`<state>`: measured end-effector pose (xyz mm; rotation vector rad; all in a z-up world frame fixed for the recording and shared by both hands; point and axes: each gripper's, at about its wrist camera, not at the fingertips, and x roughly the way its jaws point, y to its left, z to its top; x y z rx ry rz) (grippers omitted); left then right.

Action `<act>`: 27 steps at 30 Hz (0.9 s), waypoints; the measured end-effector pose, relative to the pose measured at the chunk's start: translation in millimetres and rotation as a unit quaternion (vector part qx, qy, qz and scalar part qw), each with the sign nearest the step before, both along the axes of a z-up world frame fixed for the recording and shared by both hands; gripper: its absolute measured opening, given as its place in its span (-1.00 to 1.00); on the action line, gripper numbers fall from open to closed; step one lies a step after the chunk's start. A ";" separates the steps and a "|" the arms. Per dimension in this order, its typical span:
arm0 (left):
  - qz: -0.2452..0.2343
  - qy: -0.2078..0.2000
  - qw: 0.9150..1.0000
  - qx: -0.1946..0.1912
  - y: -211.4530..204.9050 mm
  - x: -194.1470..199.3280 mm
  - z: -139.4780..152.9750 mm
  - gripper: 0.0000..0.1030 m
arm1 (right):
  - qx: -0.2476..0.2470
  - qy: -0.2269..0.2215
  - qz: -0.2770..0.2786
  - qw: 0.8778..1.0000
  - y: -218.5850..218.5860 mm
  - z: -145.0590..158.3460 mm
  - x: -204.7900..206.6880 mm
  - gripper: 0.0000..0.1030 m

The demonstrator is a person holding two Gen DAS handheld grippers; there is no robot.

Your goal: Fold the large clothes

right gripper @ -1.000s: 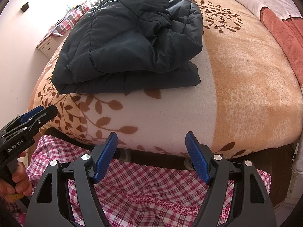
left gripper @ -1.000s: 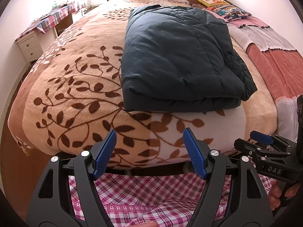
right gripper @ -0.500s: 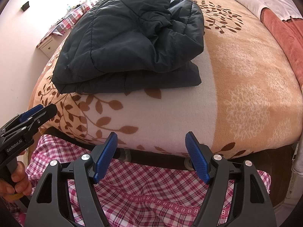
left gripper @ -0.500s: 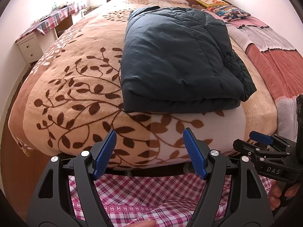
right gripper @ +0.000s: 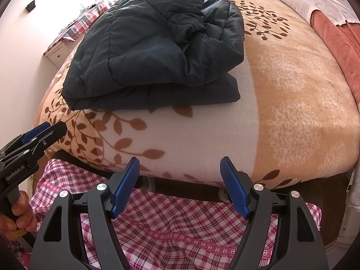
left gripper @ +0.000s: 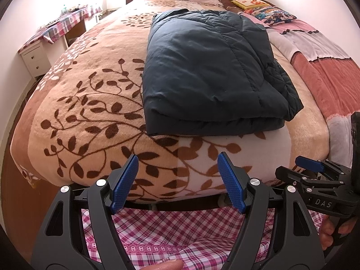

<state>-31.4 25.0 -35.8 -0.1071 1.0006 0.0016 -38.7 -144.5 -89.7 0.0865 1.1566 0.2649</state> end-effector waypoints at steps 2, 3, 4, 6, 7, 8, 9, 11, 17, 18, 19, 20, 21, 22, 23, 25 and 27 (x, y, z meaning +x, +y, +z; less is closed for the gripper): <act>0.000 0.000 1.000 0.000 0.0 -0.7 -0.2 0.40 | 0.000 0.000 0.000 1.000 0.1 0.1 0.6 0.41; 0.001 0.000 1.000 0.000 -0.1 0.1 0.0 0.40 | 0.000 0.000 0.001 1.000 0.2 0.2 1.2 0.41; 0.001 0.000 1.000 0.000 0.0 -0.2 -0.2 0.40 | 0.000 0.000 0.001 1.000 0.1 0.0 0.5 0.41; 0.001 0.001 1.000 0.000 0.0 0.2 -0.1 0.40 | 0.000 0.000 0.001 1.000 0.1 0.1 0.5 0.41; 0.002 0.001 1.000 -0.001 -0.1 -0.2 -0.1 0.40 | 0.000 0.000 0.001 1.000 0.2 0.3 1.2 0.41; 0.002 0.001 1.000 -0.001 0.0 -0.8 -0.6 0.40 | 0.000 0.000 0.001 1.000 0.2 0.3 0.9 0.41; 0.002 0.001 1.000 -0.001 0.0 -0.7 -0.6 0.40 | 0.000 0.000 0.000 1.000 0.3 0.2 0.7 0.41; 0.002 0.001 1.000 -0.001 0.3 -0.8 -1.1 0.40 | 0.000 0.001 0.000 1.000 0.5 0.2 1.2 0.41; 0.002 0.001 1.000 -0.001 0.6 -0.7 -1.3 0.40 | 0.000 0.002 0.001 1.000 0.0 -0.8 1.0 0.41; 0.002 0.001 1.000 -0.001 0.6 -0.6 -1.4 0.40 | 0.000 0.002 0.001 1.000 0.0 -0.9 0.7 0.41; 0.002 0.001 1.000 -0.001 0.7 -0.8 -1.5 0.40 | 0.000 0.002 0.001 1.000 0.0 -0.8 0.6 0.41; 0.002 0.001 1.000 -0.001 0.7 -0.6 -1.6 0.40 | 0.000 0.002 0.002 1.000 -0.3 -1.3 0.8 0.41; 0.002 0.001 1.000 -0.001 0.9 -0.9 -1.7 0.40 | 0.000 0.002 0.001 1.000 -0.4 -1.3 0.4 0.41; 0.002 0.001 1.000 -0.001 0.8 -0.6 -1.6 0.40 | 0.000 0.002 0.002 1.000 -0.3 -1.4 0.5 0.41; 0.002 0.002 1.000 -0.001 0.9 -0.6 -1.7 0.40 | 0.000 0.002 0.002 1.000 0.0 -1.1 1.7 0.41; 0.003 0.002 1.000 -0.002 2.1 -1.7 -3.4 0.40 | 0.000 0.002 0.002 1.000 -0.1 -1.2 1.4 0.41; 0.003 0.000 1.000 -0.003 2.0 -1.6 -2.8 0.40 | 0.000 0.003 0.001 1.000 -0.2 -1.4 0.7 0.41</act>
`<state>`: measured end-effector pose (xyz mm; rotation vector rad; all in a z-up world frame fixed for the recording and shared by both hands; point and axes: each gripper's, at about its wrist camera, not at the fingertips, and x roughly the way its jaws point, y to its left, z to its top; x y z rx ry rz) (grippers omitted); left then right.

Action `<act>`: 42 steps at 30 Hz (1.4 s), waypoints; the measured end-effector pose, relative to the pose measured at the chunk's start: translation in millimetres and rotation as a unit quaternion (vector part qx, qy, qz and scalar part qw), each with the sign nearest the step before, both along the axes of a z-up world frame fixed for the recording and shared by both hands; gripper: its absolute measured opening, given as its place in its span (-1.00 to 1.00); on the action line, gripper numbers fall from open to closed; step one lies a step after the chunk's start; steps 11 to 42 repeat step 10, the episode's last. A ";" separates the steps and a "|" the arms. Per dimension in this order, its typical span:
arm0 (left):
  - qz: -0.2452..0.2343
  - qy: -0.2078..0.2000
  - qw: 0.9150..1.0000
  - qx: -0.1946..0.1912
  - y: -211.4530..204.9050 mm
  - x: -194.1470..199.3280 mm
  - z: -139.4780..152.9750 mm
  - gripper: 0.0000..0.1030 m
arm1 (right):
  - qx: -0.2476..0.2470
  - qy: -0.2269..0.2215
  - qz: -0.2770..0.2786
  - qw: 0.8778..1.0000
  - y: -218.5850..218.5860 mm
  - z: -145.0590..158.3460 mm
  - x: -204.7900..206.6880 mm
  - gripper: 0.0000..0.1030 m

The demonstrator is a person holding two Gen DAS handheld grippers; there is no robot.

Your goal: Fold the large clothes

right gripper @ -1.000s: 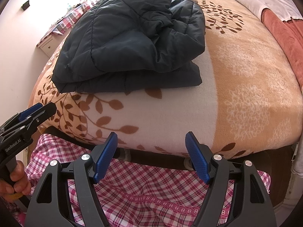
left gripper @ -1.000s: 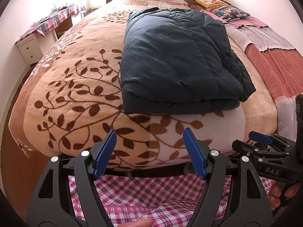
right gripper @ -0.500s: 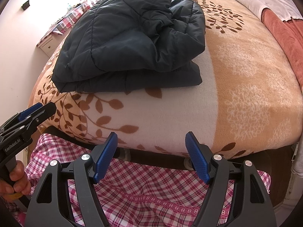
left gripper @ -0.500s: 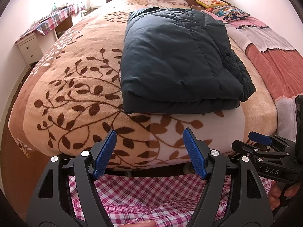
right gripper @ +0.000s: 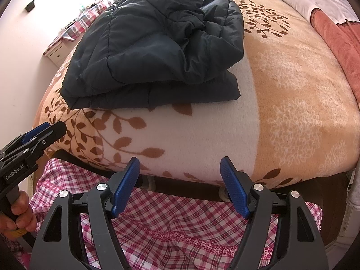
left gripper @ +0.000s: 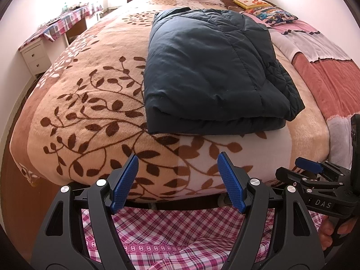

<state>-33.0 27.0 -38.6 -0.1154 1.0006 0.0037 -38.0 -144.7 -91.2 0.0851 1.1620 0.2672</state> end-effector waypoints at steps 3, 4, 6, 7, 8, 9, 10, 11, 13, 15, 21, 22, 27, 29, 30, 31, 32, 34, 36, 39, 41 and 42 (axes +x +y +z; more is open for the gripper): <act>0.000 0.001 1.000 0.002 -0.5 0.1 -1.4 0.40 | 0.000 0.001 0.000 1.000 -0.3 -0.3 -0.1 0.41; 0.000 0.002 1.000 0.002 -0.1 -0.1 -1.3 0.40 | 0.000 0.001 0.001 1.000 -0.4 -1.0 0.0 0.41; -0.001 0.003 1.000 0.001 -0.1 0.2 -2.2 0.40 | 0.000 0.001 0.001 1.000 -0.6 -1.2 -0.4 0.41; -0.001 0.003 1.000 0.002 -0.1 0.2 -2.2 0.40 | 0.000 0.001 0.002 1.000 -0.7 -1.7 -0.6 0.41; -0.001 0.003 1.000 0.002 -0.4 0.3 -2.0 0.40 | 0.000 0.001 0.002 1.000 -0.5 -1.8 -0.2 0.41; -0.001 0.003 1.000 0.002 -0.3 0.4 -2.3 0.40 | 0.000 0.001 0.002 1.000 0.0 -1.4 1.0 0.41; 0.000 0.003 1.000 0.001 -0.2 0.3 -2.2 0.40 | 0.000 0.002 0.002 1.000 -0.3 -1.9 -0.3 0.41; 0.000 0.003 1.000 0.001 -0.2 0.3 -2.2 0.40 | 0.000 0.002 0.002 1.000 -0.3 -1.9 -0.3 0.41; 0.000 0.003 1.000 0.001 -0.2 0.3 -2.2 0.40 | 0.000 0.002 0.002 1.000 -0.3 -1.9 -0.3 0.41; 0.000 0.003 1.000 0.001 -0.2 0.3 -2.2 0.40 | 0.000 0.002 0.002 1.000 -0.3 -1.9 -0.3 0.41; 0.000 0.003 1.000 0.001 -0.2 0.3 -2.2 0.40 | 0.000 0.002 0.002 1.000 -0.3 -1.9 -0.3 0.41; 0.000 0.003 1.000 0.001 -0.2 0.3 -2.2 0.40 | 0.000 0.002 0.002 1.000 -0.3 -1.9 -0.3 0.41; 0.000 0.003 1.000 0.001 -0.2 0.3 -2.2 0.40 | 0.000 0.002 0.002 1.000 -0.3 -1.9 -0.3 0.41; 0.000 0.003 1.000 0.001 -0.2 0.3 -2.2 0.40 | 0.000 0.002 0.002 1.000 -0.3 -1.9 -0.3 0.41; 0.000 0.003 1.000 0.001 -0.2 0.3 -2.2 0.40 | 0.000 0.002 0.002 1.000 -0.3 -1.9 -0.3 0.41; 0.000 0.003 1.000 0.001 -0.2 0.3 -2.2 0.40 | 0.000 0.002 0.002 1.000 -0.3 -1.9 -0.3 0.41; 0.000 0.003 1.000 0.001 -0.2 0.3 -2.2 0.40 | 0.000 0.002 0.002 1.000 -0.3 -1.9 -0.3 0.41; 0.000 0.003 1.000 0.001 -0.2 0.3 -2.2 0.40 | 0.000 0.002 0.002 1.000 -0.3 -1.9 -0.3 0.41; 0.000 0.003 1.000 0.001 -0.2 0.3 -2.2 0.40 | 0.000 0.002 0.002 1.000 -0.3 -1.9 -0.3 0.41; 0.000 0.003 1.000 0.001 -0.2 0.3 -2.2 0.40 | 0.000 0.002 0.002 1.000 -0.3 -1.9 -0.3 0.41; 0.000 0.003 1.000 0.001 -0.2 0.3 -2.2 0.40 | 0.000 0.002 0.002 1.000 -0.3 -1.9 -0.3 0.41; 0.000 0.003 1.000 0.001 -0.2 0.3 -2.2 0.40 | 0.000 0.002 0.002 1.000 -0.3 -1.9 -0.3 0.41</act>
